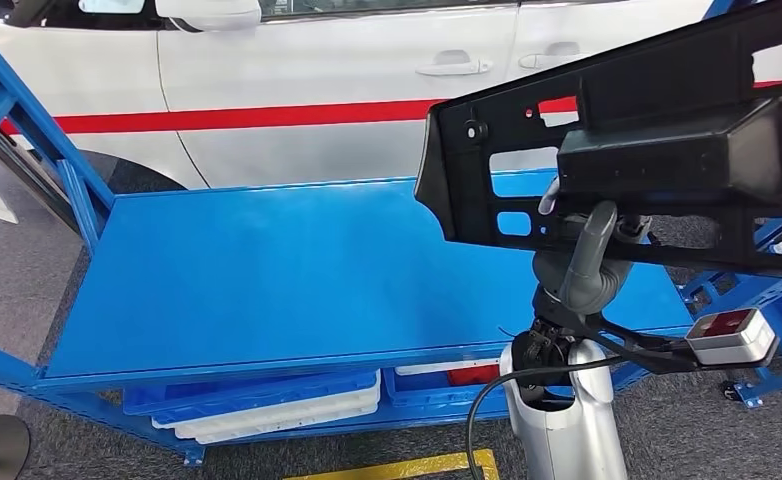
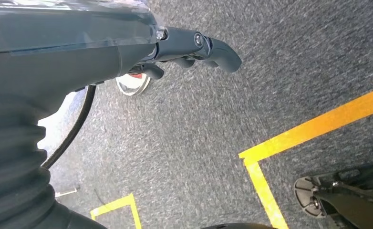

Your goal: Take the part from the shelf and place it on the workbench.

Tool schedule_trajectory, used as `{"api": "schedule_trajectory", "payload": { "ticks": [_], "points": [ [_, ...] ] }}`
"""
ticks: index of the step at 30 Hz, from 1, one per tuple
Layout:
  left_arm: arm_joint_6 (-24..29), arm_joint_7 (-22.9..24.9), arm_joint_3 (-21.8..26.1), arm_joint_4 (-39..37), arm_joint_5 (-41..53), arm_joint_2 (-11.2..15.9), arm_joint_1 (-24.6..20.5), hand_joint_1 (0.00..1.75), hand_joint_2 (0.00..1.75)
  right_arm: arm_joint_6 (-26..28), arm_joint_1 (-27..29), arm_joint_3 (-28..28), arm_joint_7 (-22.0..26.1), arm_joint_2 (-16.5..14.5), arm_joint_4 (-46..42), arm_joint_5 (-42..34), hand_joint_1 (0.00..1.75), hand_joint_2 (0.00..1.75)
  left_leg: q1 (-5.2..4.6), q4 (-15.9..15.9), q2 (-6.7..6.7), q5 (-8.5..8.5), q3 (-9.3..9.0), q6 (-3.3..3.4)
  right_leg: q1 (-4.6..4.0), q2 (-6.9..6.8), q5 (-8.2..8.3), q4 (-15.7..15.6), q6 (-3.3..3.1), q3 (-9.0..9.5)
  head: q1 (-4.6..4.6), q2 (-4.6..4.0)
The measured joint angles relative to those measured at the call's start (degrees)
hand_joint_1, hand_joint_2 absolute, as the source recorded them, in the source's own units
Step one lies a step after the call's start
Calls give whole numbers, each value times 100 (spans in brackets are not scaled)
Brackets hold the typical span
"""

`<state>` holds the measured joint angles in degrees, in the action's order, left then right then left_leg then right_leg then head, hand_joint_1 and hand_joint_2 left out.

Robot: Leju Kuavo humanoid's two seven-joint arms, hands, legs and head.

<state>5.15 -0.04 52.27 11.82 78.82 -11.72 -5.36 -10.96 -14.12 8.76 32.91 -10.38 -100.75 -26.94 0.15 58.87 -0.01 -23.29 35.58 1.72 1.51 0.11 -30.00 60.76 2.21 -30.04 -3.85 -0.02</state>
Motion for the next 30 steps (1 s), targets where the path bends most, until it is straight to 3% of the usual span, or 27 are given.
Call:
{"api": "schedule_trajectory", "payload": {
  "ticks": [1,4,5,7,9,10,11,12,13,15,17,20,21,22,24,25,26,27,28,29,30],
  "points": [
    [-2,1,-11,0,0,0,0,0,175,-3,1,0,-1,0,2,17,175,175,-5,20,-5,15,23,-45,-10,6,44,-148,-29,44,-1,0],
    [-8,5,-27,0,0,2,5,0,175,-23,2,0,-2,-7,5,38,175,175,0,29,-16,79,84,-179,-26,23,107,-174,-165,-50,-1,0],
    [-11,7,-31,0,1,4,7,0,175,-34,0,0,-2,-12,6,43,175,175,8,84,-18,10,124,-217,-22,16,152,-181,-219,-88,-1,0],
    [-19,9,-36,0,2,8,8,0,175,-49,-6,0,-2,-23,7,59,175,175,31,499,-20,-380,285,-278,-14,-6,248,-200,-305,-183,-2,0],
    [-27,17,-39,0,4,10,6,0,175,-56,-3,0,-2,-30,8,81,175,175,38,1241,-19,-867,502,-321,-33,-12,340,-195,-334,-307,-2,0],
    [-30,24,-40,0,9,10,6,0,175,-57,1,0,-2,-32,7,97,175,175,40,1517,-18,-984,546,-331,-43,-13,386,-190,-338,-372,-2,0],
    [-34,31,-41,0,14,11,7,0,175,-58,4,0,-5,-36,7,115,175,175,40,1609,-19,-985,496,-330,-52,-14,431,-184,-337,-434,-2,0],
    [-39,37,-41,0,23,11,7,0,175,-58,8,0,-9,-40,5,132,175,175,39,1466,-19,-882,333,-318,-60,-13,472,-180,-333,-488,-2,0],
    [-44,42,-42,0,32,12,5,0,175,-60,9,0,-14,-48,2,152,175,175,38,1123,-20,-732,66,-293,-67,-9,513,-176,-325,-534,-2,0],
    [-53,44,-44,0,48,15,-7,0,175,-70,7,0,-19,-64,-9,201,175,175,17,294,-27,-585,-478,-220,-77,-3,591,-175,-288,-596,-2,0],
    [-63,44,-47,0,55,18,-17,0,175,-86,6,0,-19,-80,-17,250,175,175,-26,-96,-35,-581,-687,-154,-72,-5,670,-186,-221,-624,-2,0],
    [-82,43,-48,0,63,19,-17,0,175,-95,10,-1,-14,-89,-21,289,175,175,-26,-177,-17,-441,-628,-47,-63,-2,710,-197,-113,-653,-1,0],
    [-89,42,-49,0,67,17,-20,0,175,-98,12,-1,-9,-90,-24,298,175,175,-11,-209,-3,-373,-591,-1,-64,0,582,-108,-88,-698,-1,0],
    [-94,40,-50,0,72,16,-25,0,175,-102,15,-2,-5,-90,-28,308,175,175,3,-232,13,-301,-537,35,-64,0,350,103,-68,-779,1,0],
    [-103,38,-53,0,79,16,-31,0,175,-112,28,-3,2,-90,-34,320,175,175,-8,-229,33,-177,-378,72,-60,-2,-204,809,-33,-990,1,0],
    [-107,31,-53,0,80,16,-29,0,175,-123,38,-4,5,-90,-34,322,175,175,-13,-222,41,-117,-291,72,-59,-2,-363,1155,-16,-1063,1,0],
    [-110,18,-53,0,79,16,-28,0,175,-139,48,-8,9,-90,-34,322,175,175,-17,-212,46,-58,-204,68,-60,-2,-377,1360,-7,-1063,1,0],
    [-113,4,-52,0,78,16,-27,0,175,-160,56,-12,13,-90,-34,322,175,175,-19,-198,49,-3,-118,58,-60,-3,-271,1366,-5,-964,1,0],
    [-113,-10,-52,0,77,15,-28,0,175,-177,59,-16,15,-90,-34,322,175,175,-20,-180,50,45,-34,46,-60,-5,-107,1153,-13,-751,1,0],
    [-113,-20,-53,0,76,15,-30,0,175,-189,59,-19,17,-90,-36,322,175,175,-19,-153,50,86,40,28,-62,-7,16,782,-33,-451,1,0],
    [-113,-25,-53,0,76,15,-32,0,175,-196,55,-20,17,-90,-39,322,175,175,-27,-121,47,117,105,8,-75,-11,38,335,-59,-132,1,0]
  ]
}}
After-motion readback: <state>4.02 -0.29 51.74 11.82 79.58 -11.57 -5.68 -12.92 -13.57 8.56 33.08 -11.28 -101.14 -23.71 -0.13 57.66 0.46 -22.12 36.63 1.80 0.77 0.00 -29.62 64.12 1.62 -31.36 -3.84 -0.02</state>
